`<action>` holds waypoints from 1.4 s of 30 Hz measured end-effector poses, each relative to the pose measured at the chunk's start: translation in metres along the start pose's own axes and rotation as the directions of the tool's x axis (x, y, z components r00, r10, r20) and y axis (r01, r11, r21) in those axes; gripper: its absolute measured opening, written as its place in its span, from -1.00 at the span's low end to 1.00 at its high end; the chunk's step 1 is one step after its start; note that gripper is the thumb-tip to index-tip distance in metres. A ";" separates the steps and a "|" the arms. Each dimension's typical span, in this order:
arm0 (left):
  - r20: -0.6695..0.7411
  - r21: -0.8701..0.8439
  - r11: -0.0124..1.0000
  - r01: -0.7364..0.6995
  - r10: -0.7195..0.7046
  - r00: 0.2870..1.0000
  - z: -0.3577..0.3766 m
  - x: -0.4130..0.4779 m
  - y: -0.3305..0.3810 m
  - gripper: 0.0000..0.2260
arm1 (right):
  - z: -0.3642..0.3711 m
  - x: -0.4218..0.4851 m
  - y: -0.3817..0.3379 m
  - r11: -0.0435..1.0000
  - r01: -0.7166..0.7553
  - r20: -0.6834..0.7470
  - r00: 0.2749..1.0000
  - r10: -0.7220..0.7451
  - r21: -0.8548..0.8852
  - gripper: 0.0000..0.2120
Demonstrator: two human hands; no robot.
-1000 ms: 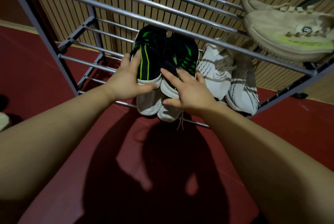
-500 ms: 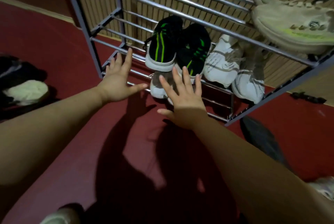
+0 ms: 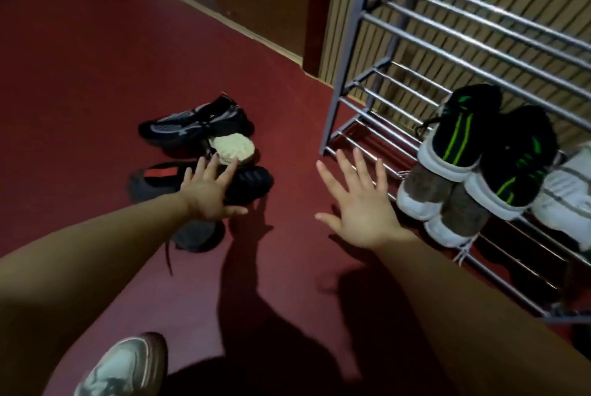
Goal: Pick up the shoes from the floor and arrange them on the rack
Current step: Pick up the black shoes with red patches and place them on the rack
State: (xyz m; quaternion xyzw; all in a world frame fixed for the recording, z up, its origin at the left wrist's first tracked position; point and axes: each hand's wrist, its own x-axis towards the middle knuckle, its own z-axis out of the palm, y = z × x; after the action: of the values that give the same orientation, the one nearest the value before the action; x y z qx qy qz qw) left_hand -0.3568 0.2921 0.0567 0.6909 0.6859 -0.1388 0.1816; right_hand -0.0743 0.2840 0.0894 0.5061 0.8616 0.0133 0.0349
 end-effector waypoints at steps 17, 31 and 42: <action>0.333 0.000 0.958 -0.287 0.270 0.903 0.004 0.113 -0.144 0.05 | 0.049 0.103 -0.115 0.993 -0.091 0.282 0.957 0.067 0.074 -0.20; -0.050 -0.159 0.895 -0.416 0.414 0.909 0.014 0.060 -0.120 0.01 | 0.066 0.092 -0.122 0.799 -0.431 0.281 0.899 0.337 0.421 -0.19; -0.241 -0.467 0.769 -0.437 0.365 0.899 0.012 0.001 0.010 0.07 | 0.053 0.026 -0.096 -0.480 -0.274 0.512 0.710 0.483 0.833 -0.29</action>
State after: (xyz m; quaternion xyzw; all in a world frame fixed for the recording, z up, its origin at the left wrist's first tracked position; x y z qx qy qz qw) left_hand -0.3466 0.2875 0.0463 0.7560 0.5448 0.1370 0.3361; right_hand -0.1668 0.2591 0.0296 0.6046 0.2586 -0.6134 -0.4375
